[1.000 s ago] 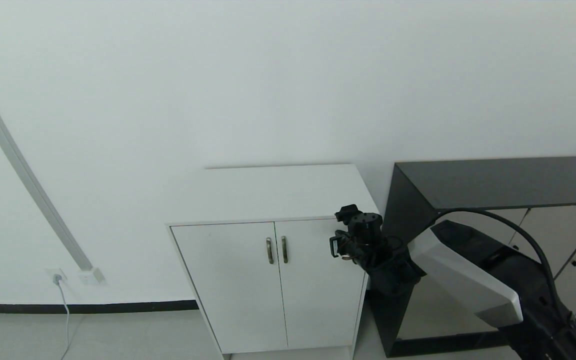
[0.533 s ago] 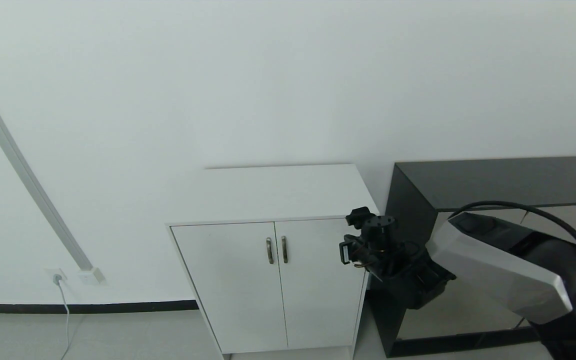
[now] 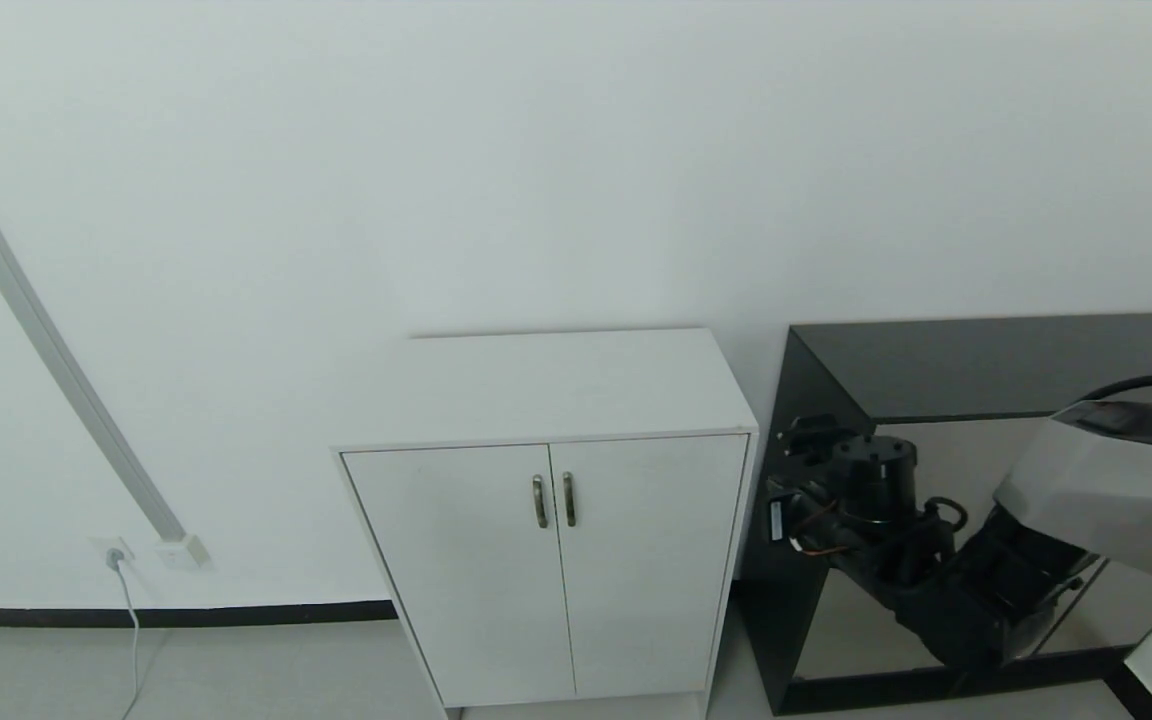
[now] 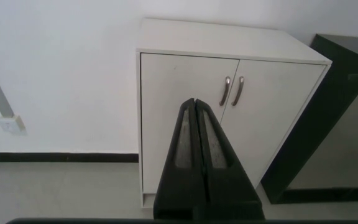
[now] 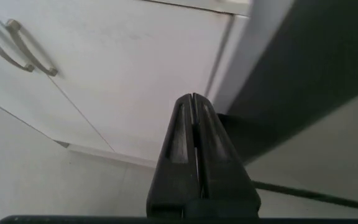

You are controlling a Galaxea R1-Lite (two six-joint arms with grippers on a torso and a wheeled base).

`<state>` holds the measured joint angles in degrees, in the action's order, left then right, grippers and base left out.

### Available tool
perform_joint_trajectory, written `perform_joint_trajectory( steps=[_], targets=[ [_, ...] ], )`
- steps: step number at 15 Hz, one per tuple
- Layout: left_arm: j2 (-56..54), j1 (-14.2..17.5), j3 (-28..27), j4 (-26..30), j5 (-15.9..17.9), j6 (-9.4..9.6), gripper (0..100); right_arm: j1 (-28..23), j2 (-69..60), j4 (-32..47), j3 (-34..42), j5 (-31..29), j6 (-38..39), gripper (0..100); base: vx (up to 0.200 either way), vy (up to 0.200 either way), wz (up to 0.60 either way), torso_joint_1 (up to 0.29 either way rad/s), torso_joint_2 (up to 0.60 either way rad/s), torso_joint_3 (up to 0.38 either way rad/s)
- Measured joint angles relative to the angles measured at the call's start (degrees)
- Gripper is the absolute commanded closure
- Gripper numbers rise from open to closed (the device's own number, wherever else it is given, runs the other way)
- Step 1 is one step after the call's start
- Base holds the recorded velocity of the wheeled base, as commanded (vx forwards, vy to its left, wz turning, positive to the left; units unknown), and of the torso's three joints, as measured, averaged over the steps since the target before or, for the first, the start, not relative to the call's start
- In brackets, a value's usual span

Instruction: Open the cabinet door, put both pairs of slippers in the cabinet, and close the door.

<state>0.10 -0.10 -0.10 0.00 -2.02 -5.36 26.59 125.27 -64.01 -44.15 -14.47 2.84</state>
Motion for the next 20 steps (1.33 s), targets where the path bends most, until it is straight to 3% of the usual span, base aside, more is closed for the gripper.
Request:
perform_joint_trajectory(
  steps=[10,20],
  targets=[
    [0.0,0.0,0.0,0.0,-0.1,-0.16,100,-7.1,-26.8,-1.1,26.8,0.1,-2.2,100,0.000,0.000,0.00,0.000,0.00,0.000],
    [0.0,0.0,0.0,0.0,-0.2,-0.24,100,-18.5,-47.8,0.4,42.2,4.9,-5.9,100,0.000,0.000,0.00,0.000,0.00,0.000]
  ],
)
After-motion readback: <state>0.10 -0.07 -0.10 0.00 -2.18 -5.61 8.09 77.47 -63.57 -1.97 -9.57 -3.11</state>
